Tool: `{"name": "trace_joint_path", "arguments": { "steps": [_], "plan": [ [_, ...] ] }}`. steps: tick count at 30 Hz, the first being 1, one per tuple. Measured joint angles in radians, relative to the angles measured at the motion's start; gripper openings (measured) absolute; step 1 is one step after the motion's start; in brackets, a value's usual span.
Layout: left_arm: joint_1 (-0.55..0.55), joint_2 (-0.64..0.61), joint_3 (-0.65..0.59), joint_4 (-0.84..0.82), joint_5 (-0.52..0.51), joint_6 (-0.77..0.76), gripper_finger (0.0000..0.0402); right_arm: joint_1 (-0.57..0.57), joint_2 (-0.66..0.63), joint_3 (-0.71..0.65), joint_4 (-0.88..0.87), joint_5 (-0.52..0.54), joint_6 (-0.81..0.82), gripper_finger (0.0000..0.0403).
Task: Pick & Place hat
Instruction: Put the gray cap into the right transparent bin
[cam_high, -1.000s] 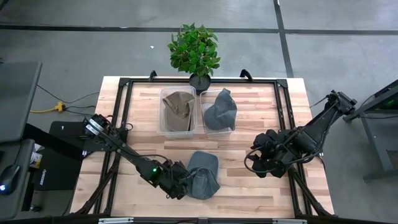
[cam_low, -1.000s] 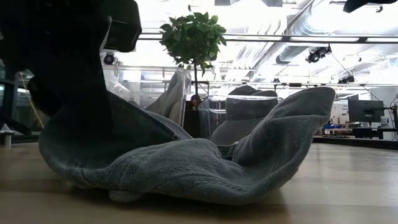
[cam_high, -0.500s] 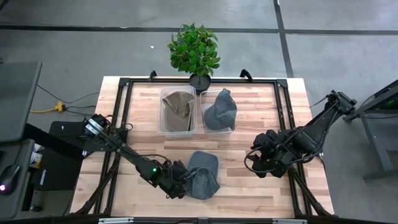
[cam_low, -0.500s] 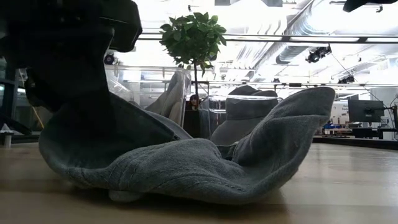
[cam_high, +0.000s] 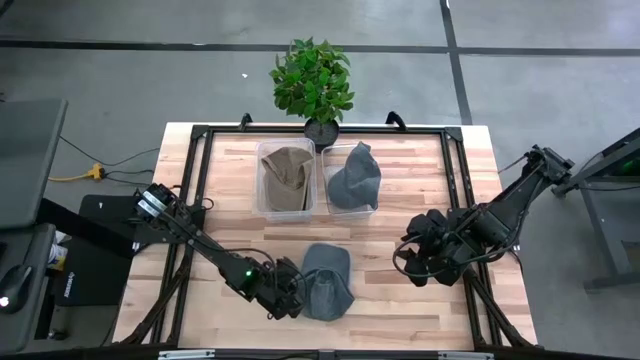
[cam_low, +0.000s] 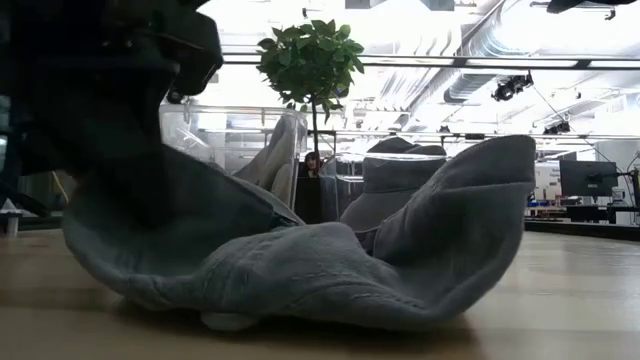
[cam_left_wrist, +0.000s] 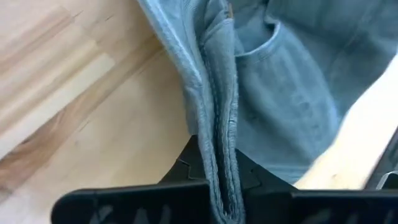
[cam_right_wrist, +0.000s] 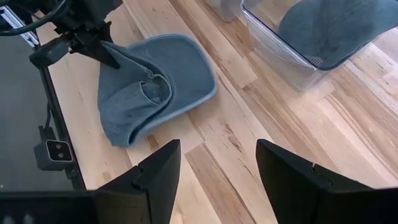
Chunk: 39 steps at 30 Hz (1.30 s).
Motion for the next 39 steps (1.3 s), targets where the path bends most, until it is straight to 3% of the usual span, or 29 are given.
{"name": "trace_joint_path", "arguments": {
  "steps": [19,34,39],
  "plan": [
    [0.045,-0.001,0.33,-0.123,-0.224,-0.091,0.0,0.0,0.0,0.0,0.059,-0.002,-0.023,0.0204],
    [0.18,-0.001,0.552,-0.132,-0.224,-0.016,0.0,0.004,0.0,0.0,0.286,-0.041,-0.311,0.0204],
    [0.216,-0.001,0.582,-0.134,-0.203,0.003,0.0,0.007,0.0,0.0,0.326,-0.113,-0.423,0.0204]
  ]
}}
